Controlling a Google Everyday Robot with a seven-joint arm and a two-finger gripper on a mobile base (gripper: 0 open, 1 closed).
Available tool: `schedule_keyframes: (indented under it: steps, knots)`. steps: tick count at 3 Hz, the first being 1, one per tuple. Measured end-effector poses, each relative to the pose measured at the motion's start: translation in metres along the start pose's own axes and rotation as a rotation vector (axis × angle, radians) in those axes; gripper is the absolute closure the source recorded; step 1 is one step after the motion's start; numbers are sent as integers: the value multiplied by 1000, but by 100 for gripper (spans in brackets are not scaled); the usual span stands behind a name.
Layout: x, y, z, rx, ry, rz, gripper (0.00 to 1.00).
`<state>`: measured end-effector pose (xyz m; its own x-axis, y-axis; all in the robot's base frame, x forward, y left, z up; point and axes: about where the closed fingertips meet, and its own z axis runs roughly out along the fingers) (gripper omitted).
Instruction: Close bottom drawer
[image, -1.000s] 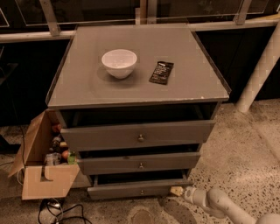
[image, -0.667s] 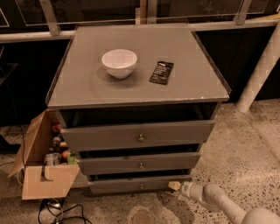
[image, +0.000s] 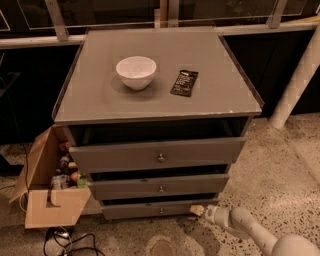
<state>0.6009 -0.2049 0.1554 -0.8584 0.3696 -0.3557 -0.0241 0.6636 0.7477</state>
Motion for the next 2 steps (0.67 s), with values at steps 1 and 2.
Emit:
schedule_keyframes:
  steps: [1, 2]
  knots:
    - [8, -8, -62, 72, 19, 53, 100]
    - [18, -27, -143, 183, -30, 136, 100]
